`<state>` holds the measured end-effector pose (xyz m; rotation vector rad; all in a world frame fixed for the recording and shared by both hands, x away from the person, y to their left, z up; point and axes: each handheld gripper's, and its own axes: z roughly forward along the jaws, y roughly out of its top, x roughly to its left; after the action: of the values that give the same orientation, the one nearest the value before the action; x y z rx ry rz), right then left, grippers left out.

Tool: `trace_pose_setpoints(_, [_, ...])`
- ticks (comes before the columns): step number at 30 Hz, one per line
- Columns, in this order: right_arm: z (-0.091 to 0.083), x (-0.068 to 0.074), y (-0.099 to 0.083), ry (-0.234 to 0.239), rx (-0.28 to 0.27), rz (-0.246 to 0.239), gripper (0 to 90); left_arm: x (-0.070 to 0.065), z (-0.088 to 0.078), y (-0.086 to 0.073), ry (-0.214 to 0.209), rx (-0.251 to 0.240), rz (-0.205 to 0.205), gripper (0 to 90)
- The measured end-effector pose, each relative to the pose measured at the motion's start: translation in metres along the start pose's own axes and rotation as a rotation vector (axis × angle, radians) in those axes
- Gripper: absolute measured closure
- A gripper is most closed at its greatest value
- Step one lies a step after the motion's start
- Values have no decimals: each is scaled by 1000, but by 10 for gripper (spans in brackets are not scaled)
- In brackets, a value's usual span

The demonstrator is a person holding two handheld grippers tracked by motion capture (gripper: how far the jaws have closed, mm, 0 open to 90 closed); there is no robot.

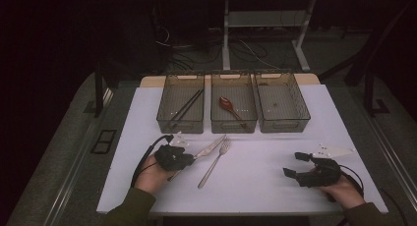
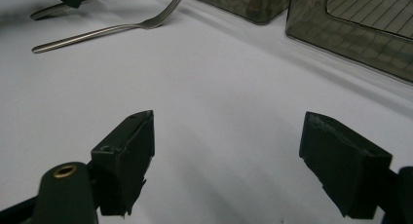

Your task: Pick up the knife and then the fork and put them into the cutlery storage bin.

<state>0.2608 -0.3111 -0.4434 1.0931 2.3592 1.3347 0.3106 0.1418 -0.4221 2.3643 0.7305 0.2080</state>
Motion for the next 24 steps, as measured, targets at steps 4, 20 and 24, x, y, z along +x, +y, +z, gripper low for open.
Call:
trace_pose_setpoints(4, [0,0,0,-1,-3,-2,197,-1,-10,2,-19,-60,-8,792])
trace_pose_setpoints(20, [-2,10,29,58,-64,-10,151,-20,-29,29,-48,-282,-3,795])
trace_pose_setpoints(24, [4,14,46,79,-81,0,176,-24,-26,38,-33,-321,-23,795])
